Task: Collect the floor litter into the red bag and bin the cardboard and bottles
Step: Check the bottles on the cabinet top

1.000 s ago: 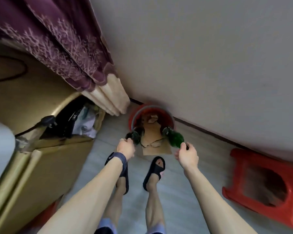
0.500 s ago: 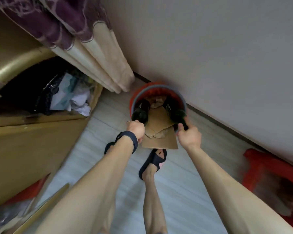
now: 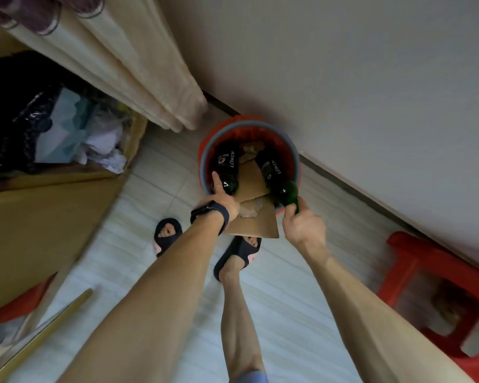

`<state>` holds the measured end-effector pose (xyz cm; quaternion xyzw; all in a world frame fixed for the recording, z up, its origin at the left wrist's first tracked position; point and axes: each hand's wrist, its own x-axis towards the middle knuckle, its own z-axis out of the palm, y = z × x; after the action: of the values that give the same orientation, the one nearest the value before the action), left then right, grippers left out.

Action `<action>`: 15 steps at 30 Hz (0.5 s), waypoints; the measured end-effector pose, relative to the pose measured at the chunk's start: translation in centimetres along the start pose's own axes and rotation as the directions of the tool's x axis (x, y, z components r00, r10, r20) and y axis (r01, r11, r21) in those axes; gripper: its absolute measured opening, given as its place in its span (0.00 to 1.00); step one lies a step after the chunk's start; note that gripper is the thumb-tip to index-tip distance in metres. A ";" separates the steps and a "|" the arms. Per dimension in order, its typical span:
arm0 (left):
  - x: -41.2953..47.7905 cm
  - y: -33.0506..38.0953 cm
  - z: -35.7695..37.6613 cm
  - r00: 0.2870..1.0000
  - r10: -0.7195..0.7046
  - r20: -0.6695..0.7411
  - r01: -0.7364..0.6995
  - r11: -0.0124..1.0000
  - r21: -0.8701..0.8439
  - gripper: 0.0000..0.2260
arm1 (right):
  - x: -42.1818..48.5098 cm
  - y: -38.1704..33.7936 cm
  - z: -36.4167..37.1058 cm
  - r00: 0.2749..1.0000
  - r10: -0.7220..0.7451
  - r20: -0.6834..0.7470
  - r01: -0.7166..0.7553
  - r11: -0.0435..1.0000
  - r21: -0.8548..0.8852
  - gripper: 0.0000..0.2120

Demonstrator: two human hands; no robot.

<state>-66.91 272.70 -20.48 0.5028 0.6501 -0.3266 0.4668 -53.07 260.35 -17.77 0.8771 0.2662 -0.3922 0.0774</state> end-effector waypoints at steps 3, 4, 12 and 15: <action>-0.1 -1.7 -0.3 0.977 0.173 -0.128 -0.138 0.960 0.244 0.33 | 0.9 0.6 0.4 0.999 0.041 0.014 -0.042 0.997 0.059 0.20; -0.6 -2.1 -0.6 0.964 0.229 -0.134 -0.179 0.934 0.310 0.32 | 1.2 0.6 0.7 1.000 0.011 0.021 -0.012 0.999 0.040 0.24; -2.3 2.2 -3.4 0.974 0.201 -0.104 -0.116 0.837 0.535 0.32 | 2.2 -3.0 -2.6 0.986 -0.139 0.089 0.160 0.940 -0.302 0.19; -2.6 3.0 -4.4 0.991 0.105 -0.082 -0.059 0.897 0.438 0.32 | 3.1 -2.8 -2.2 0.992 -0.071 0.108 0.100 0.951 -0.293 0.20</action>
<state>-65.12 276.60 -16.39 0.6375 0.5624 -0.4168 0.3217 -51.38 264.79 -18.34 0.8232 0.3559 -0.3925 0.2043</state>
